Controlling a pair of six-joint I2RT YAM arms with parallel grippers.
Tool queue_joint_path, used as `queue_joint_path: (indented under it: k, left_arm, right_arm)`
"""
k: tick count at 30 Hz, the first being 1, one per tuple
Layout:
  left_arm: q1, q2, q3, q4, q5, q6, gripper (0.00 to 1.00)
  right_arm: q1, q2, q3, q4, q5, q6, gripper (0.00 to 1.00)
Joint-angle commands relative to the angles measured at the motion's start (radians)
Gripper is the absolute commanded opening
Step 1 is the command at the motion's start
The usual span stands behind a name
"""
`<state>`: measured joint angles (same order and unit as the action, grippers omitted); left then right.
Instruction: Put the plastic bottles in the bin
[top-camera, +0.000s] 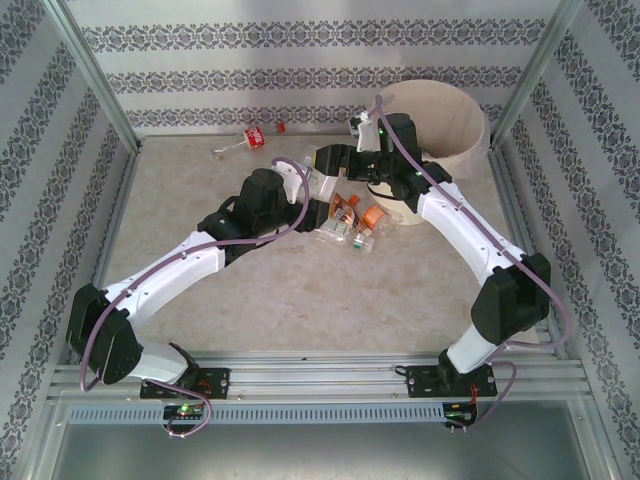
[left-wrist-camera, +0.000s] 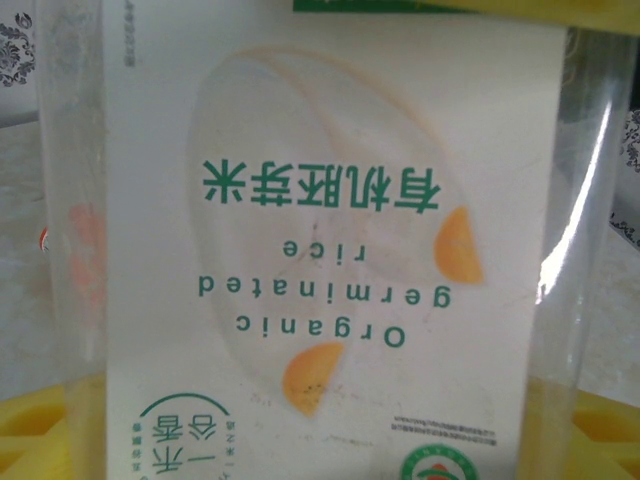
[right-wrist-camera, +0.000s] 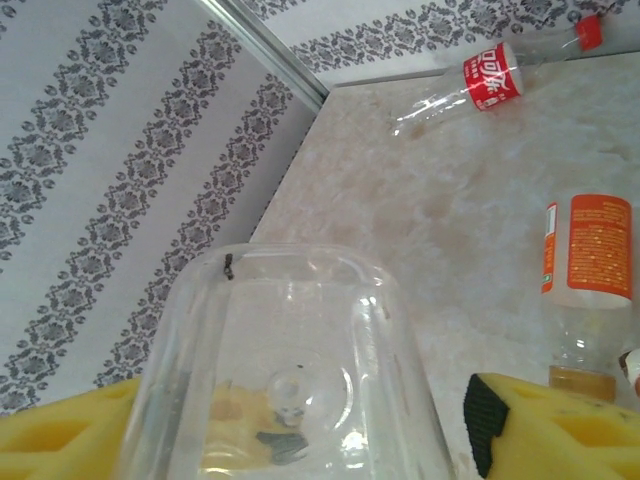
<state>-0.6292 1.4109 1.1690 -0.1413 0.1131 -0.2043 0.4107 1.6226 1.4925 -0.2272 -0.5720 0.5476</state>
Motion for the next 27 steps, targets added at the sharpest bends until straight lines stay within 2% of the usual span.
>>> queue_joint_path:
  k: [1,7,12,14,16,19,22,27]
  left_arm:
    - [-0.015,-0.012,0.015,0.057,0.005,0.019,0.42]
    - [-0.015,0.002,0.029,0.039,-0.006,0.013,0.43]
    - [-0.015,0.004,0.033,0.034,-0.016,0.003,0.47]
    - [-0.015,0.003,0.034,0.032,-0.018,-0.002,0.54]
    - [-0.014,0.002,0.042,0.028,-0.012,-0.007,0.76]
    - [-0.015,-0.01,0.05,0.024,0.008,-0.012,0.92]
    - [-0.013,-0.048,0.021,0.059,0.007,-0.024,1.0]
    - [-0.01,-0.13,-0.042,0.133,-0.005,-0.045,1.0]
  right_arm:
    - [0.008,0.016,0.028,0.012,-0.046,0.005,0.7]
    - [0.006,-0.008,0.016,0.017,-0.012,0.003,0.55]
    - [0.001,-0.025,0.014,0.031,-0.001,0.012,0.49]
    - [-0.002,-0.029,0.022,0.035,0.007,0.012,0.47]
    - [-0.003,-0.031,0.031,0.035,0.021,0.009,0.46]
    - [-0.007,-0.035,0.044,0.042,0.052,0.0,0.45]
    - [-0.014,-0.036,0.071,0.029,0.079,-0.022,0.44]
    - [-0.031,-0.044,0.109,0.011,0.123,-0.054,0.43]
